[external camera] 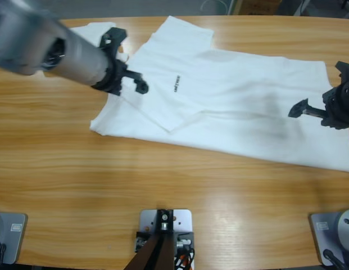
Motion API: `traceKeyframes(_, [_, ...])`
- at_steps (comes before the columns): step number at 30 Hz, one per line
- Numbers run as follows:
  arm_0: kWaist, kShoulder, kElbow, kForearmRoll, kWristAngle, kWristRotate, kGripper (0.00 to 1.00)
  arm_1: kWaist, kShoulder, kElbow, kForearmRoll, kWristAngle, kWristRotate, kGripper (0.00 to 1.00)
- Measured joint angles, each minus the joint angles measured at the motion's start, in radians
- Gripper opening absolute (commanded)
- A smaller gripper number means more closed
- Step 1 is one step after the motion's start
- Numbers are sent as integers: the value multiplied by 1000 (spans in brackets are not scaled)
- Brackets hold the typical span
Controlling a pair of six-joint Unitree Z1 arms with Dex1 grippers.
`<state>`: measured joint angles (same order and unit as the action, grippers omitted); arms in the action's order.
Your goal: Fold clothes
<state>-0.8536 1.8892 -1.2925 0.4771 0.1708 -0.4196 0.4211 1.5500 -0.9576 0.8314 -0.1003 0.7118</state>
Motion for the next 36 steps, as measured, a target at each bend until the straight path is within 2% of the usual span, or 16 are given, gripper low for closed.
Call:
traceKeyframes(10, [0, 143, -163, 118, 16, 8, 982, -182, 114, 56, -179, 20, -85, 1000])
traceKeyframes(14, [0, 201, -207, 173, 38, -24, 982, -226, 141, 57, -206, 21, -120, 1000])
traceKeyframes(25, [-24, 286, -249, 235, 41, -85, 982, -243, 222, 57, -237, 33, -146, 996])
traceKeyframes(31, [-77, 288, -257, 387, 42, -231, 987, -273, 257, 59, -247, 51, -167, 991])
traceKeyframes(36, [-133, 281, -253, 442, 42, -331, 987, -274, 257, 60, -251, 52, -172, 987])
